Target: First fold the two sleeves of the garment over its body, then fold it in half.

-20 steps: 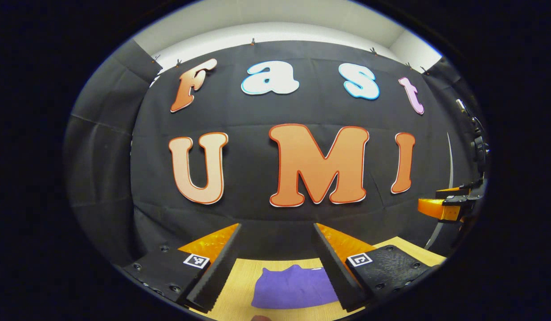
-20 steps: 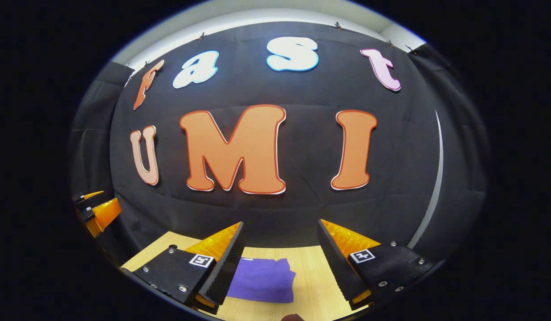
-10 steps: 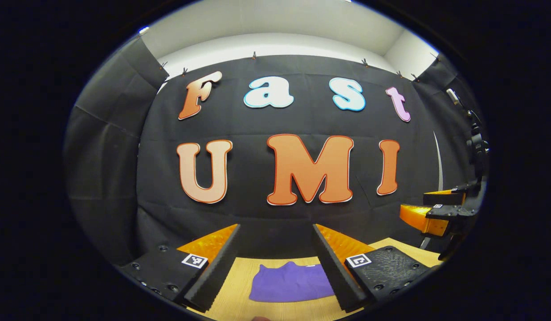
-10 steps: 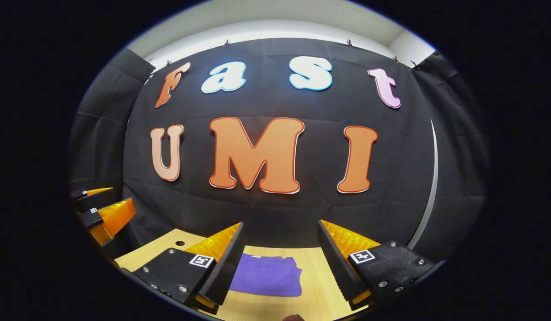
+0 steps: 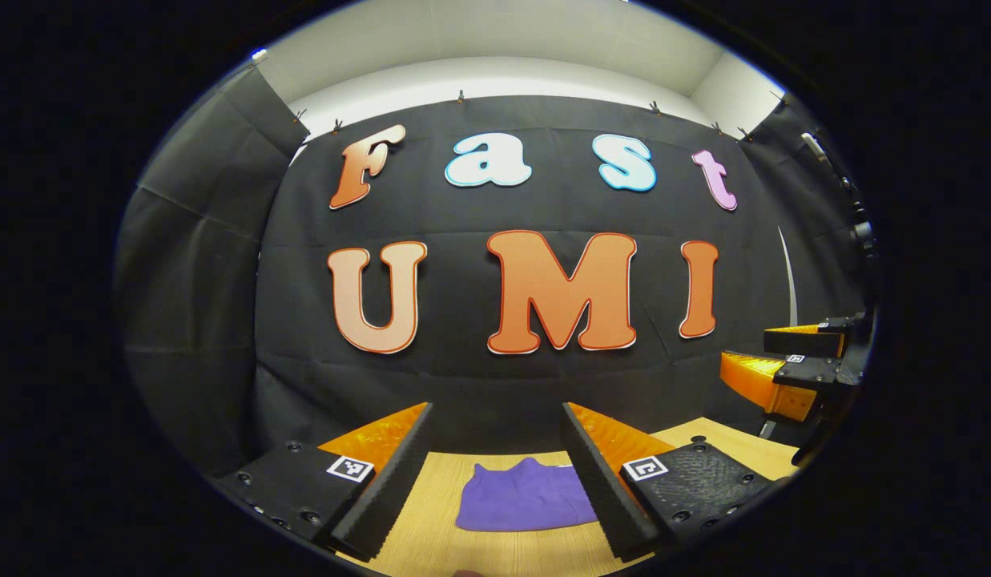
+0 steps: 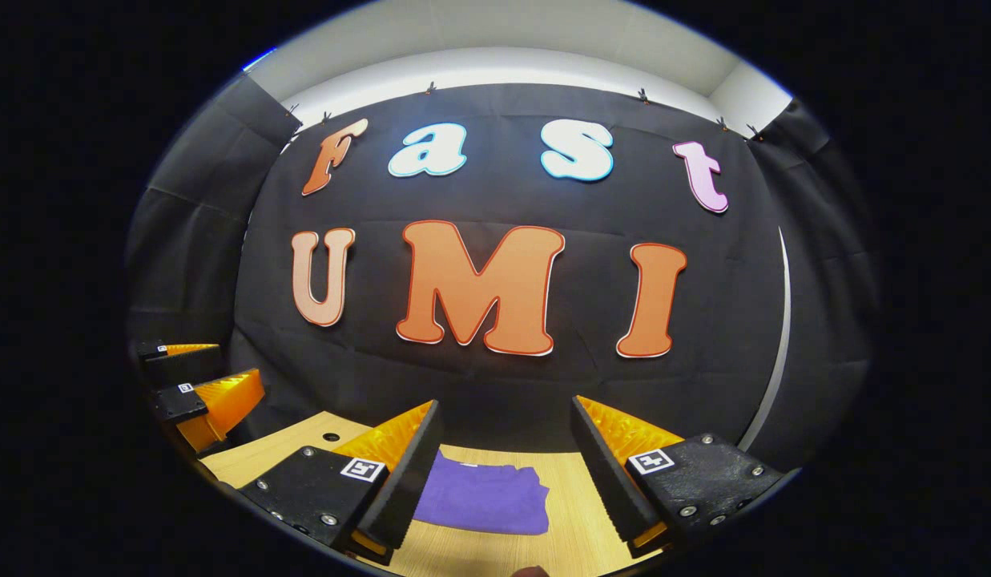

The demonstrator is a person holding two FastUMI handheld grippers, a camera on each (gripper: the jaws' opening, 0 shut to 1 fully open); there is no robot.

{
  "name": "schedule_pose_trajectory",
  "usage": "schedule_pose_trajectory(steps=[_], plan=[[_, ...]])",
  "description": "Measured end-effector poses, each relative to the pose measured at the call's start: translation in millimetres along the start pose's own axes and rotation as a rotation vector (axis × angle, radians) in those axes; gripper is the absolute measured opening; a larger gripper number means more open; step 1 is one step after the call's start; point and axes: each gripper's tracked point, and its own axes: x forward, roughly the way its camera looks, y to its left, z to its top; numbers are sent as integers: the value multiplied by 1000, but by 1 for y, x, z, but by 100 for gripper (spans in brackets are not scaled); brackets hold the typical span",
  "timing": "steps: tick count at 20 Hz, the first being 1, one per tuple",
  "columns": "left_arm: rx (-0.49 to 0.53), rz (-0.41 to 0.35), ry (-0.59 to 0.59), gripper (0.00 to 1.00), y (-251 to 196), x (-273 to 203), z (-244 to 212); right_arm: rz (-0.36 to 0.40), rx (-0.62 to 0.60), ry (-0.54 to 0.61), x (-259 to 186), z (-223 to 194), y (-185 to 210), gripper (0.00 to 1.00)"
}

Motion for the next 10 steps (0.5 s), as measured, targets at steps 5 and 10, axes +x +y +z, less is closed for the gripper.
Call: schedule_pose_trajectory(steps=[5, 10], plan=[[15, -8, 9, 97, -6, -4, -2, 3, 5, -2, 0, -2, 0, 94], [15, -18, 9, 99, -10, -6, -3, 16, -1, 17, -3, -10, 4, 95]])
